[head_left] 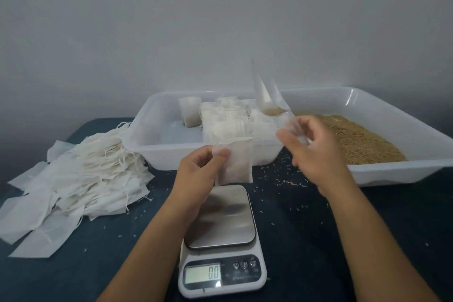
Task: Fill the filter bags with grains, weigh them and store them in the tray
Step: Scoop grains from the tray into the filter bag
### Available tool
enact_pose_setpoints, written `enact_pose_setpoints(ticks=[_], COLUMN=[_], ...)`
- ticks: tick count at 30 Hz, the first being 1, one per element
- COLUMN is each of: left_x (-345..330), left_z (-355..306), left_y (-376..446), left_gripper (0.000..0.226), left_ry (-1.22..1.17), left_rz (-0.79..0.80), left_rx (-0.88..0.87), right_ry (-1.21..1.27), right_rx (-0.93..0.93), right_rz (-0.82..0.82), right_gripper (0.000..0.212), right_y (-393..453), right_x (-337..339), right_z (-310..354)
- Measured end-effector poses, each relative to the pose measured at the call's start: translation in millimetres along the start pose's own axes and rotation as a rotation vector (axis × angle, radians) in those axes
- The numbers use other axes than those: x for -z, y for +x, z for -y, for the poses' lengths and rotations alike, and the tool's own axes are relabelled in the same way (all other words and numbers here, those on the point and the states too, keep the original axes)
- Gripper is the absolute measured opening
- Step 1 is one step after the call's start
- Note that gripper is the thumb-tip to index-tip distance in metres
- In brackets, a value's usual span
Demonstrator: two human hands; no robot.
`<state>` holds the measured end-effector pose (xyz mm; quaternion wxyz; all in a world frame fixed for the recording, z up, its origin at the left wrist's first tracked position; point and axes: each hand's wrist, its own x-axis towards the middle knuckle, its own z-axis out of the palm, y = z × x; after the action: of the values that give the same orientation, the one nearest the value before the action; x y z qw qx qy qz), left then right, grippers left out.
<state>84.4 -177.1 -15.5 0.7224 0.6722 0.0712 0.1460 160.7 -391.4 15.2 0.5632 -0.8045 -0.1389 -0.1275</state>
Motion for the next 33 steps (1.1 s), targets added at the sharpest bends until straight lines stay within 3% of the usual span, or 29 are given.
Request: enact_pose_setpoints(ticks=[4, 8, 16, 25, 28, 31, 33], left_x=[2.9, 5.2, 6.6, 8.0, 9.7, 9.7, 9.7], left_z=[-1.7, -1.4, -2.2, -4.1, -2.9, -1.9, -1.7], left_y=[0.9, 1.4, 1.1, -0.3, 0.6, 1.7, 1.4], left_gripper=[0.015, 0.015, 0.015, 0.014, 0.014, 0.014, 0.015], left_ry=[-0.016, -0.014, 0.001, 0.035, 0.042, 0.046, 0.055], left_rz=[-0.024, -0.032, -0.055, -0.051, -0.043, -0.04, -0.039], left_rx=[0.038, 0.07, 0.082, 0.059, 0.037, 0.026, 0.027], right_ry=[-0.362, -0.584, -0.786, -0.79, -0.779, -0.499, -0.243], right_rx=[-0.005, -0.178, -0.358, -0.378, -0.218, 0.205, 0.317], right_rz=[-0.164, -0.243, -0.082, -0.016, -0.165, -0.439, -0.312], right_gripper=[0.026, 0.04, 0.036, 0.033, 0.039, 0.03, 0.027], right_y=[13.8, 22.6, 24.8, 22.9, 17.7, 3.0, -9.7], right_x=[34.4, 67.1, 74.9, 72.5, 66.7, 45.0, 20.9], right_z=[-11.2, -27.4, -32.0, -29.0, -25.5, -10.0, 1.3])
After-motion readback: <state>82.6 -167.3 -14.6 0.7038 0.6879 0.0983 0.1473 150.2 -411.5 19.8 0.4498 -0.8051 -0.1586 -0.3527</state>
